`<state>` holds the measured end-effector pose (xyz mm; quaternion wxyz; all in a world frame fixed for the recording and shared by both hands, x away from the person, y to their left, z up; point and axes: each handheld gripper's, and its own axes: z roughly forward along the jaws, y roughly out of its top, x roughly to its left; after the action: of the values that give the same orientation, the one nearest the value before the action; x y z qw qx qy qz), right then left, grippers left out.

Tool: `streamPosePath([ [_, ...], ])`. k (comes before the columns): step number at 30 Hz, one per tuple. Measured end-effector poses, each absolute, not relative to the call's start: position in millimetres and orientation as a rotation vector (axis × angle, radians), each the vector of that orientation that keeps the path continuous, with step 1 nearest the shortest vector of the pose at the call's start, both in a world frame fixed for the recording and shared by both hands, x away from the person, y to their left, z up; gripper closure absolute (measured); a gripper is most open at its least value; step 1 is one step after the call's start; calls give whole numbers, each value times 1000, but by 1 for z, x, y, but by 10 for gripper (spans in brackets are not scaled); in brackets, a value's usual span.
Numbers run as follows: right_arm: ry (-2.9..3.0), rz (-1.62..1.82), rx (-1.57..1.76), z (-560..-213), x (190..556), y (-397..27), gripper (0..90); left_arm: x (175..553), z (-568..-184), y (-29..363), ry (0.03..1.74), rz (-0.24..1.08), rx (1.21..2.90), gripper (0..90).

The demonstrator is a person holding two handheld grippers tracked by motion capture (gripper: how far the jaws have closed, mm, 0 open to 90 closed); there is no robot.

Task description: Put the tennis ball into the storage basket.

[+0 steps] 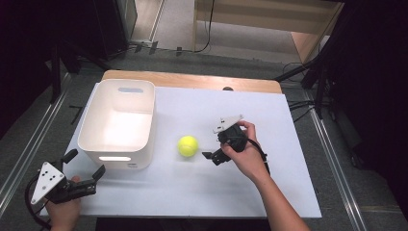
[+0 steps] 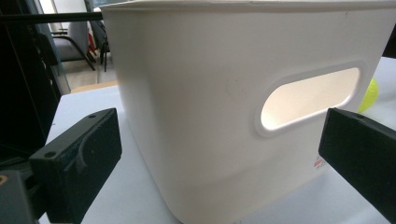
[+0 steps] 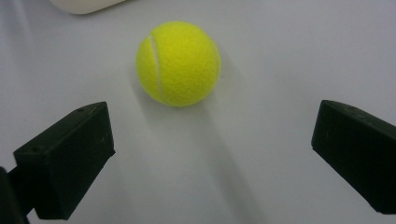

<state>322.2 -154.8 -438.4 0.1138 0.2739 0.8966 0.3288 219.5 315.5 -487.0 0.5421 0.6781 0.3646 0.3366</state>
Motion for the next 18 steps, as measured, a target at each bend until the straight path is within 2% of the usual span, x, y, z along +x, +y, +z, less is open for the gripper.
streamPosePath([
  [18,2682,908,762,-442,333,-132,0,220,-487,315,863,798,1609,0],
])
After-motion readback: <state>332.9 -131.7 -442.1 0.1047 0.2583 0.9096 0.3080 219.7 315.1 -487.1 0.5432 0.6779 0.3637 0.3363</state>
